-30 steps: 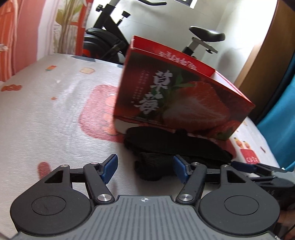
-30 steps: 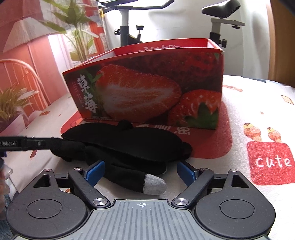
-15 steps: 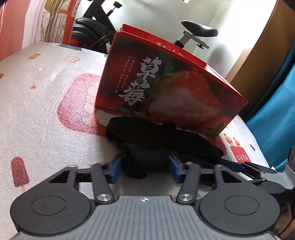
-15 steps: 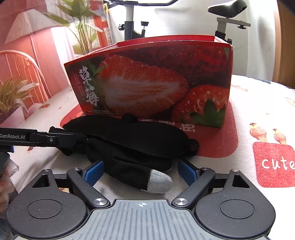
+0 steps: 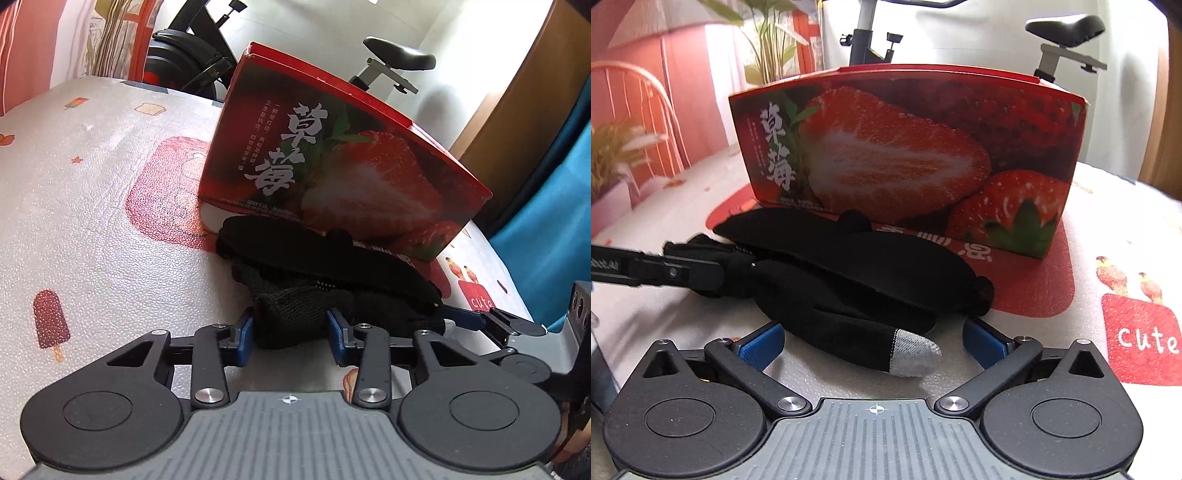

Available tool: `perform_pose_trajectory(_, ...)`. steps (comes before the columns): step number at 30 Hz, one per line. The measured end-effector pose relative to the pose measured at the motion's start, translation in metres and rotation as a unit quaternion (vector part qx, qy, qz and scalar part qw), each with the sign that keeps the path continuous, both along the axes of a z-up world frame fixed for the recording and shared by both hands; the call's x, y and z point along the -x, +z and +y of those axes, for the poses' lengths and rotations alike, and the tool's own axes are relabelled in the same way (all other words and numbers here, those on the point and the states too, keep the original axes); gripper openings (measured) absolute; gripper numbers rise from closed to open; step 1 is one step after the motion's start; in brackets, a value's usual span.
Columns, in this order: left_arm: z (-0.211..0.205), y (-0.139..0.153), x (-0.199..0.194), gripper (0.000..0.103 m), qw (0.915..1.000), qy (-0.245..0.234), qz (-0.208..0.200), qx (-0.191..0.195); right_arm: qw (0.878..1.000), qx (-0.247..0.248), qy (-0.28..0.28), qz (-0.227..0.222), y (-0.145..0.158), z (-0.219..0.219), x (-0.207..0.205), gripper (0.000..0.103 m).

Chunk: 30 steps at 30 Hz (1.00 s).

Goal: Organize soft objects
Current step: 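Close the left gripper on the black mask strap while the right gripper grips it too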

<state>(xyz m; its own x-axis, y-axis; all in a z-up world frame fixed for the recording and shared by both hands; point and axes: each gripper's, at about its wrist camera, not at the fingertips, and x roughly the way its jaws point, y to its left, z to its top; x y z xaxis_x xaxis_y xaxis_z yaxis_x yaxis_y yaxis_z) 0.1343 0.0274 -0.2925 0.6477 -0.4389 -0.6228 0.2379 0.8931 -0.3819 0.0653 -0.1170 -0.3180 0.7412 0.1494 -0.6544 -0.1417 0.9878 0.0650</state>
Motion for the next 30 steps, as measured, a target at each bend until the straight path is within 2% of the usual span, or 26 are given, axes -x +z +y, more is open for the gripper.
perform_pose_trajectory(3, 0.003, 0.0, 0.002, 0.042, 1.0, -0.001, -0.002, 0.0, 1.0, 0.019, 0.002, 0.0, -0.002, 0.005, -0.001, 0.103)
perform_pose_trajectory(7, 0.003, 0.0, 0.002, 0.042, 1.0, -0.001, -0.003, 0.001, 1.0, -0.005, 0.005, -0.001, -0.001, -0.002, 0.0, 0.103)
perform_pose_trajectory(11, 0.003, 0.0, 0.003, 0.042, 1.0, -0.003, -0.005, 0.002, 1.0, 0.009, 0.016, 0.007, 0.0, 0.003, -0.002, 0.103)
perform_pose_trajectory(13, 0.003, -0.001, 0.004, 0.042, 1.0, -0.003, -0.006, 0.003, 0.999, 0.006, 0.032, 0.009, 0.001, 0.006, -0.002, 0.1)
perform_pose_trajectory(15, 0.004, -0.001, 0.004, 0.042, 1.0, -0.004, -0.007, 0.005, 0.999, 0.005, 0.038, 0.011, 0.004, 0.008, -0.005, 0.091)
perform_pose_trajectory(18, 0.004, -0.002, 0.003, 0.042, 0.9999, -0.005, -0.007, 0.007, 0.999, -0.004, 0.036, 0.01, 0.008, 0.006, -0.009, 0.084)
perform_pose_trajectory(20, 0.005, -0.002, 0.003, 0.042, 0.9999, -0.005, -0.007, 0.007, 0.999, -0.006, 0.036, 0.009, 0.009, 0.004, -0.012, 0.083)
perform_pose_trajectory(23, 0.006, -0.002, 0.003, 0.042, 0.9999, -0.006, -0.007, 0.009, 0.999, 0.003, 0.036, 0.003, 0.009, 0.005, -0.013, 0.083)
perform_pose_trajectory(26, 0.007, -0.002, 0.003, 0.042, 0.9999, -0.007, -0.007, 0.01, 1.0, 0.006, 0.03, 0.001, 0.005, 0.006, -0.017, 0.097)
perform_pose_trajectory(30, 0.007, -0.002, 0.003, 0.042, 0.9999, -0.006, -0.006, 0.013, 1.0, 0.003, 0.027, -0.002, 0.002, 0.004, -0.02, 0.097)
